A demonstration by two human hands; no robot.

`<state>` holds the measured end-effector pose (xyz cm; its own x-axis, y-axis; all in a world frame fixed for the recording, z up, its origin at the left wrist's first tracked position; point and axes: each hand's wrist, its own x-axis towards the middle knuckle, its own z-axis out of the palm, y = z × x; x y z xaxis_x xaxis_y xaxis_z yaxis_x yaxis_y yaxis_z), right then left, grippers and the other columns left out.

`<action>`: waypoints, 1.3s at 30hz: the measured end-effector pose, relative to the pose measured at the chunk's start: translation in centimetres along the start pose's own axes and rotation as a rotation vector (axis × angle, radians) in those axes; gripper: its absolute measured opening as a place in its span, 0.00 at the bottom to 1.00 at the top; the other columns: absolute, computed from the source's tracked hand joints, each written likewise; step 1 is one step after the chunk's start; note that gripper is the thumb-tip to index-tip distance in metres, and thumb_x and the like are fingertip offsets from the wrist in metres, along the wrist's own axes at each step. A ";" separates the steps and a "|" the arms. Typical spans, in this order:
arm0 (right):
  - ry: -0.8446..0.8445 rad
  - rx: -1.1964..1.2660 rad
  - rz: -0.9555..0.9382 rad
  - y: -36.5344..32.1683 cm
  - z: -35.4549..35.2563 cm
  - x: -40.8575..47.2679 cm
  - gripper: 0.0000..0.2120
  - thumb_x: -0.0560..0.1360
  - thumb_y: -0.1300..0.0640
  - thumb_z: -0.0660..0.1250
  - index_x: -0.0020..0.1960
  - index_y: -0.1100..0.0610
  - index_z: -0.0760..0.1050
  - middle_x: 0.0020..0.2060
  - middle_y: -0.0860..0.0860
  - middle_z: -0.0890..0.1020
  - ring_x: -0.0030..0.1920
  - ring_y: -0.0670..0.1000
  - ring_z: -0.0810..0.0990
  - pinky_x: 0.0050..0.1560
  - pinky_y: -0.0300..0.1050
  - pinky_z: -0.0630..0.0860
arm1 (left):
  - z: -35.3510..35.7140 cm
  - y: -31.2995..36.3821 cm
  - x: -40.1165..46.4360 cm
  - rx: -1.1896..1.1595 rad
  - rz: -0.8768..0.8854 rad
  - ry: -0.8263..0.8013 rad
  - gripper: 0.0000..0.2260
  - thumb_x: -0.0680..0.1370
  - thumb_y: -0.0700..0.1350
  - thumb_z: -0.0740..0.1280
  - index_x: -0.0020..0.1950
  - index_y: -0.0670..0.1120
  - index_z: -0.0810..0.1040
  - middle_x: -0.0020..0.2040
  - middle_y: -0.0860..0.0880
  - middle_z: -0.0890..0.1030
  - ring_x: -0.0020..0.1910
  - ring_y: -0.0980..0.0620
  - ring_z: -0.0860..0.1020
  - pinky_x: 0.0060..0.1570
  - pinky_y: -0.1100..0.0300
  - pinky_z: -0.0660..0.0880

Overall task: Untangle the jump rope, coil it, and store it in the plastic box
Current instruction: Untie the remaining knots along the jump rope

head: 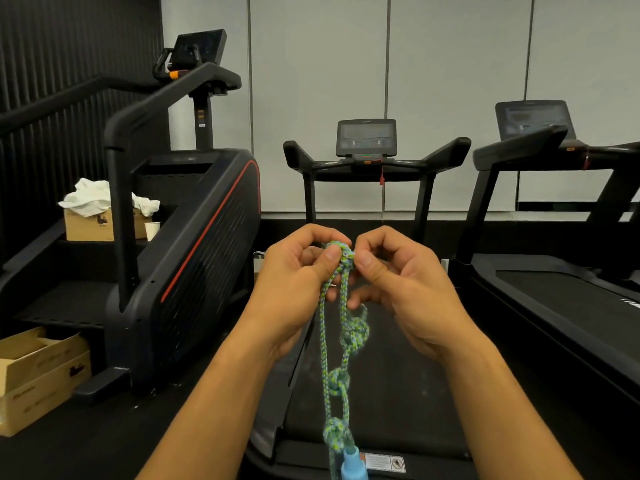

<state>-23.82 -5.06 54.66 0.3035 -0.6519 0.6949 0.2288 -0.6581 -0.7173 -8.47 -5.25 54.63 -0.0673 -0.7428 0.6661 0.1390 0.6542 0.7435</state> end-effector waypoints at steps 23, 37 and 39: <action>0.131 -0.299 0.009 0.1 0.3 0.3 0.06 0.77 0.64 0.69 0.42 0.57 0.78 0.36 0.54 0.79 0.36 0.52 0.82 0.34 0.47 0.80 | -0.1 -1.2 0.5 0.131 0.030 0.088 0.08 0.81 0.36 0.64 0.49 0.46 0.81 0.39 0.40 0.79 0.36 0.48 0.75 0.30 0.61 0.72; 0.234 -0.877 -0.124 0.8 0.3 0.6 0.05 0.75 0.51 0.71 0.41 0.48 0.78 0.39 0.48 0.76 0.39 0.43 0.74 0.39 0.33 0.67 | -0.3 -1.4 0.3 0.286 0.066 0.061 0.10 0.81 0.36 0.65 0.49 0.49 0.82 0.44 0.38 0.81 0.38 0.46 0.77 0.33 0.58 0.75; 0.232 -0.806 -0.110 0.8 0.3 0.7 0.05 0.75 0.53 0.72 0.41 0.48 0.79 0.40 0.48 0.76 0.38 0.45 0.76 0.40 0.39 0.74 | -0.2 -1.2 0.2 0.249 0.057 0.061 0.09 0.81 0.35 0.64 0.50 0.46 0.82 0.41 0.39 0.81 0.37 0.48 0.76 0.32 0.59 0.74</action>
<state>-23.15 -5.92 54.52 0.1004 -0.5714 0.8145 -0.5102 -0.7324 -0.4509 -8.44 -6.25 53.85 -0.0061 -0.7060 0.7082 -0.1072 0.7046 0.7014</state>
